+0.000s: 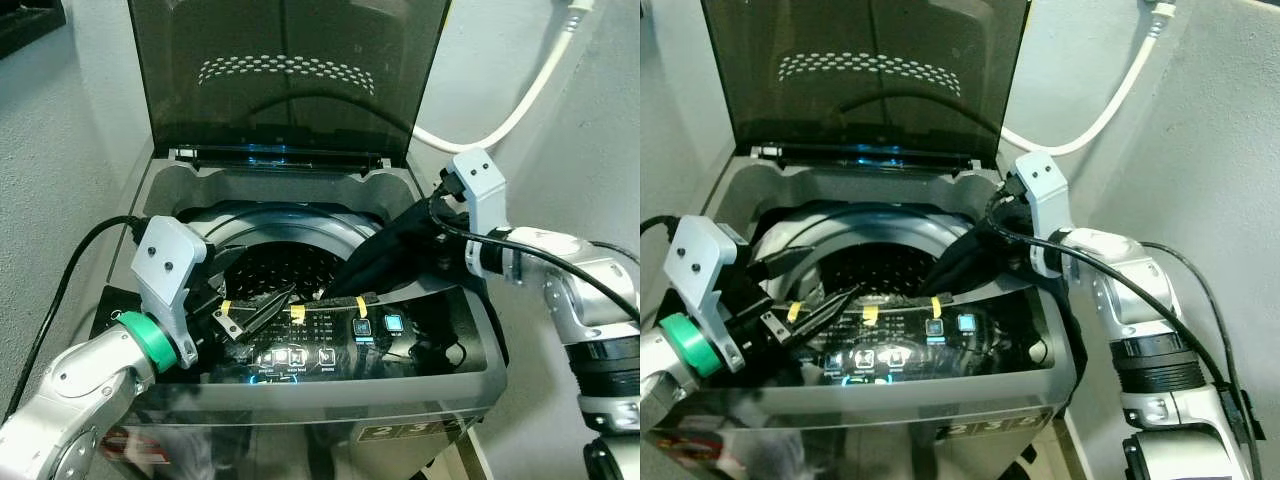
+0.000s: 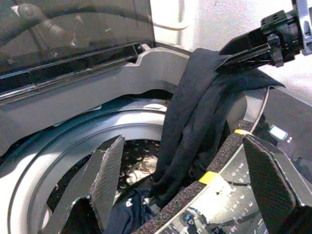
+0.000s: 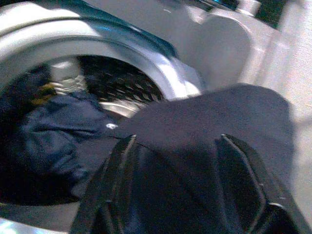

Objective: Clothes washing

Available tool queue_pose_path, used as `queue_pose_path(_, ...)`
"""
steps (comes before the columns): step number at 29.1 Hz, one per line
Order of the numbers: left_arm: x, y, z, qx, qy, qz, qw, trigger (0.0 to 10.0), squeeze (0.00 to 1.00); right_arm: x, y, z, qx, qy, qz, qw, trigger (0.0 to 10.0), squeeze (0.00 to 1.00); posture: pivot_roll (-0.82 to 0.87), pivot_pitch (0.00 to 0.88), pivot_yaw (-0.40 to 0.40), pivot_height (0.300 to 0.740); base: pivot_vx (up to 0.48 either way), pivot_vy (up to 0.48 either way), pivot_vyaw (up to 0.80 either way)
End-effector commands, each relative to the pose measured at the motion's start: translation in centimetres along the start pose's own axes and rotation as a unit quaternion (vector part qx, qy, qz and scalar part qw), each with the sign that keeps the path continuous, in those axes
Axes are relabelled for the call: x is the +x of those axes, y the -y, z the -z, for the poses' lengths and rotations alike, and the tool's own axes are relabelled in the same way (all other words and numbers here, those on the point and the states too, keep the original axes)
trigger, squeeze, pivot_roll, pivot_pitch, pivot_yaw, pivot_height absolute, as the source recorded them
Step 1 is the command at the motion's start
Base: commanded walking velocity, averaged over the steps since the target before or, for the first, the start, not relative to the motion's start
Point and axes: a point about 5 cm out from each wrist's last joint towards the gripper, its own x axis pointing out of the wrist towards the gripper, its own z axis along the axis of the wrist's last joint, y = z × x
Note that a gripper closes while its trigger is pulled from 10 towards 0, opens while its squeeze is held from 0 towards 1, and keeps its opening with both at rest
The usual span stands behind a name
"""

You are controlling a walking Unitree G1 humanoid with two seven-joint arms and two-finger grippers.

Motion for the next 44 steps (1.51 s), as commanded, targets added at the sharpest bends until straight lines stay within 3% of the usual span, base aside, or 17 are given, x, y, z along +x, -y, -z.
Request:
queue_pose_path(1, 0.1, 0.3, 0.3, -0.007, -0.006, 0.013, 1.0, 10.0, 0.0, -0.3, 1.0, -0.1, 0.001, 0.003, 0.039, 0.999, 10.0, 1.0, 0.13, 0.079, -0.007, 0.74, 0.0, 0.0, 0.0)
queue_pose_path(11, 0.1, 0.2, 0.2, -0.006, -0.007, 0.012, 1.0, 10.0, 0.0, -1.0, 1.6, -0.8, 0.04, 0.035, 0.096, 0.994, 10.0, 1.0, 0.13, 0.08, -0.013, 0.74, 0.0, 0.0, 0.0)
queue_pose_path(18, 0.0, 0.2, 0.3, -0.005, -0.009, 0.01, 1.0, 10.0, 0.0, -0.6, 1.0, 0.5, 0.136, 0.02, 0.091, 0.986, 10.0, 1.0, 0.14, 0.077, -0.012, 0.74, 0.0, 0.0, 0.0)
queue_pose_path(23, 0.0, 0.2, 0.3, -0.004, -0.009, 0.012, 1.0, 10.0, 0.0, -0.3, 1.1, 0.8, 0.167, 0.007, 0.121, 0.978, 10.0, 1.0, 0.13, 0.069, -0.008, 0.74, 0.0, 0.0, 0.0)
queue_pose_path(24, 0.0, 0.2, 0.3, -0.004, -0.009, 0.014, 1.0, 10.0, 0.0, -0.1, 1.1, 1.0, 0.169, -0.008, 0.144, 0.975, 10.0, 0.0, 0.13, 0.064, -0.006, 0.74, 0.0, 0.0, 0.0)
queue_pose_path(28, 0.2, 0.3, 0.2, -0.003, -0.009, 0.017, 1.0, 10.0, 0.0, 0.4, 0.6, 1.7, 0.129, -0.053, 0.201, 0.97, 10.0, 0.0, 0.13, 0.062, -0.005, 0.74, 0.0, 0.0, 0.0)
queue_pose_path(34, 0.2, 0.3, 0.2, -0.002, -0.01, 0.019, 1.0, 10.0, 0.0, 0.5, 0.0, 2.1, 0.119, -0.082, 0.206, 0.968, 10.0, 0.0, 0.14, 0.062, -0.003, 0.74, 0.0, 0.0, 0.0)
queue_pose_path(39, 0.2, 0.3, 0.2, -0.001, -0.011, 0.019, 1.0, 10.0, 0.0, 0.7, -0.5, 2.4, 0.136, -0.099, 0.199, 0.965, 10.0, 0.0, 0.14, 0.062, -0.003, 0.74, 0.0, 0.0, 0.0)
queue_pose_path(40, 0.2, 0.4, 0.2, -0.001, -0.011, 0.019, 1.0, 10.0, 0.0, 0.8, -0.6, 2.4, 0.147, -0.104, 0.197, 0.964, 5.5, 0.0, 0.14, 0.062, -0.003, 0.74, 0.0, 0.0, 0.0)
queue_pose_path(42, 0.2, 0.3, 0.3, 0.0, -0.011, 0.019, 1.0, 10.0, 0.0, 0.8, -0.6, 2.5, 0.154, -0.108, 0.197, 0.962, 5.5, 0.0, 0.14, 0.062, -0.003, 0.74, 0.0, 0.0, 0.0)
queue_pose_path(43, 0.2, 0.3, 0.2, 0.0, -0.011, 0.019, 1.0, 10.0, 0.0, 0.8, -0.7, 2.5, 0.163, -0.111, 0.193, 0.961, 3.3, 0.0, 0.14, 0.07, -0.004, 0.74, 0.0, 0.0, 0.0)
queue_pose_path(44, 0.2, 0.3, 0.2, 0.0, -0.011, 0.018, 1.0, 10.0, 0.0, 0.9, -0.7, 2.6, 0.178, -0.118, 0.189, 0.958, 2.5, 0.0, 0.14, 0.072, -0.004, 0.74, 0.0, 0.0, 0.0)
